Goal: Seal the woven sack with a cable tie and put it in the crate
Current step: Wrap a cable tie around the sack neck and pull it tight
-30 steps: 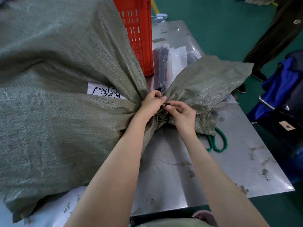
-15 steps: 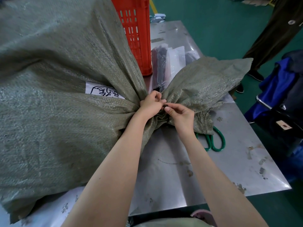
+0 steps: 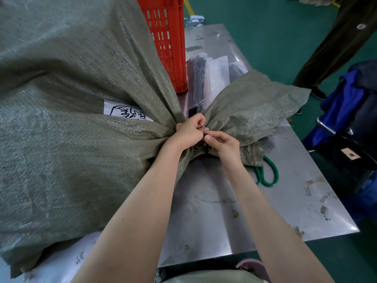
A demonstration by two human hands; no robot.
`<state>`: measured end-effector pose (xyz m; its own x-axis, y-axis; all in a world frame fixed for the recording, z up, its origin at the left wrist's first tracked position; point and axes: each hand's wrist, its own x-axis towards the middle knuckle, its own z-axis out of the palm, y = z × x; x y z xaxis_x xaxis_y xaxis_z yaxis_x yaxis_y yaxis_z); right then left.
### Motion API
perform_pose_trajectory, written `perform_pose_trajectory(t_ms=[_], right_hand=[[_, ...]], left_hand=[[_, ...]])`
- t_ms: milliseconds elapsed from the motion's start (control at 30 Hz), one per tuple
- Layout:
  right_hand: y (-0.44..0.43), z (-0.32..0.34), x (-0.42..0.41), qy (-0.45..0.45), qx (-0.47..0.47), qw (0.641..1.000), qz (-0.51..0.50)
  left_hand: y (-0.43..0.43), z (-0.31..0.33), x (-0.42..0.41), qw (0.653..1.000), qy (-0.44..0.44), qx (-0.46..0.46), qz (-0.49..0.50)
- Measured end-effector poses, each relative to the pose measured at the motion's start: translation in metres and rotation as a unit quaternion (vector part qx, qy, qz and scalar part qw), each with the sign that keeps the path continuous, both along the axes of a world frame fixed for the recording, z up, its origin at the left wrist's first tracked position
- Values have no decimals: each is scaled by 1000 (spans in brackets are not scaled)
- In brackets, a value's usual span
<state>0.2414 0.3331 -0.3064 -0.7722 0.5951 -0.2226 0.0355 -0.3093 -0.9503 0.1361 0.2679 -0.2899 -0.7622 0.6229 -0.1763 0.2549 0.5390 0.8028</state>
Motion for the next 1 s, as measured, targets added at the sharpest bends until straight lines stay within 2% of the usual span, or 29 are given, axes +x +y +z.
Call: perform_pose_trajectory(t_ms=[200,333,400,633,800,900,1000], right_hand=[[-4,1,-3,26,17,999,-16],[-5,-1,-2,41,29,998,-24],[-7,-2,-4,46,48,997,-33],[-9,-4,-6,59,52,994,-81],[-10,-3,-4,56,46,994,-86],[-8,-3,-2,69,34,993,-85],[-8,-7,-1,72,49,992,-88]], left_hand=[[-2,2,-4,998,-62,28,-5],[-4,5,2,1000,-4,-10,-15],[-5,3,1,1000,-11,-10,-18],[-6,8,-2,993,-96,69,28],[-5,6,1,994,-93,47,20],[-5,4,1,998,-61,12,29],[-5,5,0,996,-76,21,39]])
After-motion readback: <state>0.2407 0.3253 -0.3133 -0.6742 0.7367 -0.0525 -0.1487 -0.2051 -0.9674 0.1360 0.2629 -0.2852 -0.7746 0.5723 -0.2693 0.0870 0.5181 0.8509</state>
